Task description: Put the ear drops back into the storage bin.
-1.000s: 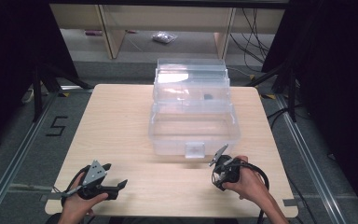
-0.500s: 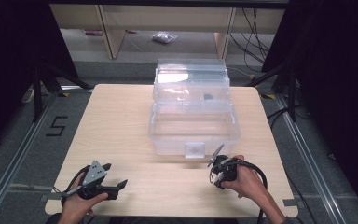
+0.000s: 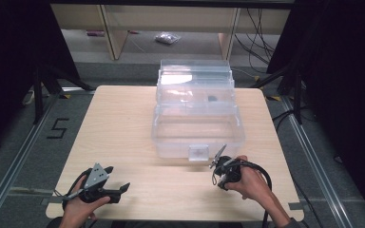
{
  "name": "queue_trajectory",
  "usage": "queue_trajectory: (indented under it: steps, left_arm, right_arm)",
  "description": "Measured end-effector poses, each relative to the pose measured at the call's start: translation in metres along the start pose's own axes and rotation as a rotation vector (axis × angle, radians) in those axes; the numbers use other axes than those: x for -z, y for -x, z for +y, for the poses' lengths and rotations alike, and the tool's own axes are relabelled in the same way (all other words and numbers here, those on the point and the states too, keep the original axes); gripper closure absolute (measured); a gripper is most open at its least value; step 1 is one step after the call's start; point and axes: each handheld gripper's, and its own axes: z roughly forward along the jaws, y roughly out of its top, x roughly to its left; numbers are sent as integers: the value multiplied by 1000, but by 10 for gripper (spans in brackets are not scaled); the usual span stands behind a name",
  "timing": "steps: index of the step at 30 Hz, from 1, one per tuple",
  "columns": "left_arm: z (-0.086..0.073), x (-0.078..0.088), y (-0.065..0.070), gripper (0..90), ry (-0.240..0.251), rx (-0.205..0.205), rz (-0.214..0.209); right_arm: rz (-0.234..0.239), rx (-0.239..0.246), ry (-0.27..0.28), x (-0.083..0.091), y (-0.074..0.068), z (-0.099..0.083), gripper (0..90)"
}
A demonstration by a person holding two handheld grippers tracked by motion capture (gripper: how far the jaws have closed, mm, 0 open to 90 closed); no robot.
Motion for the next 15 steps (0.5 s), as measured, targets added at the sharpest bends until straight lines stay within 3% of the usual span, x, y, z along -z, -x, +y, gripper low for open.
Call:
queue_trajectory:
  steps: [1, 6, 7, 15]
  left_arm:
    - [0, 0, 0, 152, 0, 0, 0]
    - [0, 0, 0, 152, 1, 2, 0]
    - [0, 0, 0, 152, 3, 3, 1]
    - [0, 0, 0, 152, -3, -4, 0]
  right_arm:
    - [-3, -18, -4, 2, -1, 0, 601]
    - [-2, 22, 14, 12, 5, 3, 601]
    - [1, -2, 11, 15, 4, 4, 601]
    - [16, 0, 15, 30, 9, 9, 602]
